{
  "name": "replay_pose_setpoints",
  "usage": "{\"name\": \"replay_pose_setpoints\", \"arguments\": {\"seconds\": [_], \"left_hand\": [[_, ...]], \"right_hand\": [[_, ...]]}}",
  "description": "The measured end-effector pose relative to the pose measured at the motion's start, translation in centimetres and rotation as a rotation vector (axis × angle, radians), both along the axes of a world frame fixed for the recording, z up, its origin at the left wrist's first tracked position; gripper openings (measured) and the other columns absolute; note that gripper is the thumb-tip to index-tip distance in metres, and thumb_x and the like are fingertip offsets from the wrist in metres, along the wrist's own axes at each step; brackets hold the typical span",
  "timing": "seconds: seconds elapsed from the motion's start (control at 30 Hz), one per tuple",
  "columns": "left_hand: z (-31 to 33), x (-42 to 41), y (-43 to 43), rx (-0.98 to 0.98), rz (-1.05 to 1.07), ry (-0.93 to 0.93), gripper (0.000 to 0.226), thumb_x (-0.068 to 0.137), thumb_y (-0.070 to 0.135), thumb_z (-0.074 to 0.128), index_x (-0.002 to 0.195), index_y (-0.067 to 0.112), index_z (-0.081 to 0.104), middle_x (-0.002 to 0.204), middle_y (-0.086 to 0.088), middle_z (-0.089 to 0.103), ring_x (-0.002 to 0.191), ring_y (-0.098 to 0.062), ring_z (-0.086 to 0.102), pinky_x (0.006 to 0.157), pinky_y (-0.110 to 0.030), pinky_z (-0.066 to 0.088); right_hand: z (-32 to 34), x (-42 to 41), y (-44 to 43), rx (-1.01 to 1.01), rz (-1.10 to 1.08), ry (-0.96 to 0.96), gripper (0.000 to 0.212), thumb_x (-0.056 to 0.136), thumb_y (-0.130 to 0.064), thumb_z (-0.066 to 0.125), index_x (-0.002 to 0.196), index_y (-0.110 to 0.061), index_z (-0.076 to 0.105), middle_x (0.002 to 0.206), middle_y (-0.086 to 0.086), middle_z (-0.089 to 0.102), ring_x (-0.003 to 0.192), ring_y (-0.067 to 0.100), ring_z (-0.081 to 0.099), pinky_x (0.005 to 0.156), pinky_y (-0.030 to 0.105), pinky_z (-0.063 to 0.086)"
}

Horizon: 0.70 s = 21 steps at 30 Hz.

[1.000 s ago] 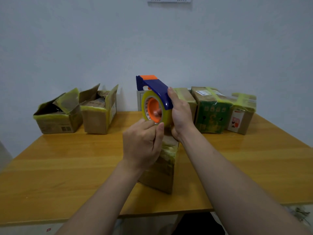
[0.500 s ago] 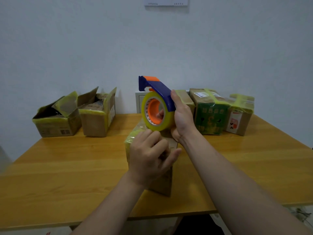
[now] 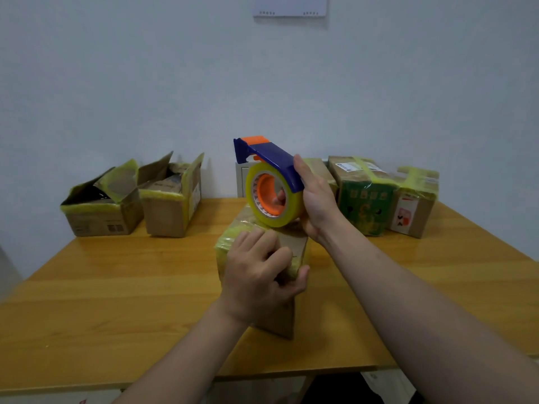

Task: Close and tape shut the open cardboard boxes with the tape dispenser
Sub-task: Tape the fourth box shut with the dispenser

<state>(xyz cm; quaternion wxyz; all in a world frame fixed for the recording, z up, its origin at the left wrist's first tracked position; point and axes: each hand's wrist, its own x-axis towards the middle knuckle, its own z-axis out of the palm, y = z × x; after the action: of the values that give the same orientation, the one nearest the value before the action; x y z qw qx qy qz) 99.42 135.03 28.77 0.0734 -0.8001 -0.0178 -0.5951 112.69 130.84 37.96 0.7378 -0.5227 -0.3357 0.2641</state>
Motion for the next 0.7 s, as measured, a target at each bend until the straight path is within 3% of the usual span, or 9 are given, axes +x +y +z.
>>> {"name": "replay_pose_setpoints", "arguments": {"seconds": [0.13, 0.23, 0.3, 0.37, 0.43, 0.53, 0.63, 0.7], "left_hand": [[-0.2, -0.6, -0.2, -0.114, -0.043, -0.009, 0.049, 0.097, 0.052, 0.056, 0.070, 0.012, 0.061, 0.078, -0.005, 0.056, 0.077, -0.022, 0.051, 0.072, -0.039, 0.038], [0.0, -1.3, 0.3, -0.602, 0.067, -0.146, 0.042, 0.094, 0.059, 0.053, 0.097, 0.019, 0.066, 0.104, 0.002, 0.058, 0.100, -0.019, 0.053, 0.087, -0.042, 0.040], [0.1, -1.3, 0.9, -0.976, 0.065, -0.263, 0.035, 0.090, 0.051, 0.059, 0.114, 0.026, 0.062, 0.113, 0.009, 0.059, 0.109, -0.013, 0.055, 0.096, -0.047, 0.048], [0.2, -1.0, 1.2, -1.179, -0.066, -0.395, 0.029, 0.090, 0.036, 0.059, 0.115, 0.023, 0.067, 0.109, 0.012, 0.068, 0.104, -0.006, 0.063, 0.091, -0.046, 0.055], [0.2, -0.6, 1.5, -1.226, -0.090, -0.500, 0.030, 0.089, 0.027, 0.055, 0.112, 0.018, 0.073, 0.101, 0.012, 0.073, 0.094, -0.002, 0.067, 0.083, -0.039, 0.058], [0.1, -0.4, 1.3, -1.309, -0.086, -0.576, 0.029, 0.090, 0.029, 0.057, 0.114, 0.021, 0.072, 0.107, 0.011, 0.073, 0.100, -0.005, 0.066, 0.082, -0.027, 0.052], [0.2, -0.5, 1.0, -1.409, -0.060, -0.598, 0.016, 0.095, 0.033, 0.059, 0.088, 0.027, 0.072, 0.087, 0.011, 0.070, 0.083, -0.007, 0.063, 0.065, -0.020, 0.045], [0.2, -0.7, 1.3, -1.376, -0.049, -0.576, 0.022, 0.087, 0.036, 0.054, 0.077, 0.025, 0.070, 0.076, 0.007, 0.069, 0.075, -0.010, 0.062, 0.063, -0.029, 0.044]], "right_hand": [[-0.9, 0.1, 0.6, 0.101, -0.078, 0.142, 0.043, 0.100, -0.050, 0.055, 0.106, -0.013, 0.075, 0.088, 0.007, 0.075, 0.076, 0.018, 0.069, 0.076, 0.037, 0.056], [-1.3, 0.1, 0.8, 0.164, -0.136, 0.217, 0.041, 0.102, -0.046, 0.055, 0.112, -0.010, 0.073, 0.088, 0.008, 0.074, 0.078, 0.019, 0.070, 0.077, 0.038, 0.058], [-1.4, -0.1, 0.9, 0.171, -0.148, 0.204, 0.044, 0.102, -0.046, 0.055, 0.115, -0.008, 0.073, 0.089, 0.009, 0.073, 0.079, 0.020, 0.069, 0.079, 0.039, 0.057], [-1.4, -0.5, 0.9, 0.173, -0.153, 0.171, 0.041, 0.102, -0.044, 0.055, 0.113, -0.009, 0.074, 0.091, 0.009, 0.075, 0.083, 0.021, 0.070, 0.082, 0.039, 0.057], [-1.4, -1.0, 1.0, 0.164, -0.145, 0.110, 0.034, 0.103, -0.041, 0.055, 0.109, -0.014, 0.075, 0.096, 0.005, 0.078, 0.089, 0.018, 0.072, 0.086, 0.038, 0.058], [-1.4, -1.4, 1.0, 0.161, -0.131, 0.049, 0.028, 0.103, -0.038, 0.056, 0.105, -0.017, 0.074, 0.094, 0.002, 0.078, 0.087, 0.013, 0.073, 0.082, 0.034, 0.057], [-1.4, -1.6, 0.9, 0.155, -0.140, 0.041, 0.027, 0.102, -0.040, 0.056, 0.102, -0.019, 0.073, 0.090, -0.002, 0.079, 0.083, 0.010, 0.073, 0.079, 0.031, 0.058], [-1.3, -1.6, 0.9, 0.158, -0.150, 0.043, 0.027, 0.102, -0.041, 0.056, 0.101, -0.020, 0.073, 0.088, -0.004, 0.079, 0.081, 0.008, 0.073, 0.077, 0.030, 0.058]]}}
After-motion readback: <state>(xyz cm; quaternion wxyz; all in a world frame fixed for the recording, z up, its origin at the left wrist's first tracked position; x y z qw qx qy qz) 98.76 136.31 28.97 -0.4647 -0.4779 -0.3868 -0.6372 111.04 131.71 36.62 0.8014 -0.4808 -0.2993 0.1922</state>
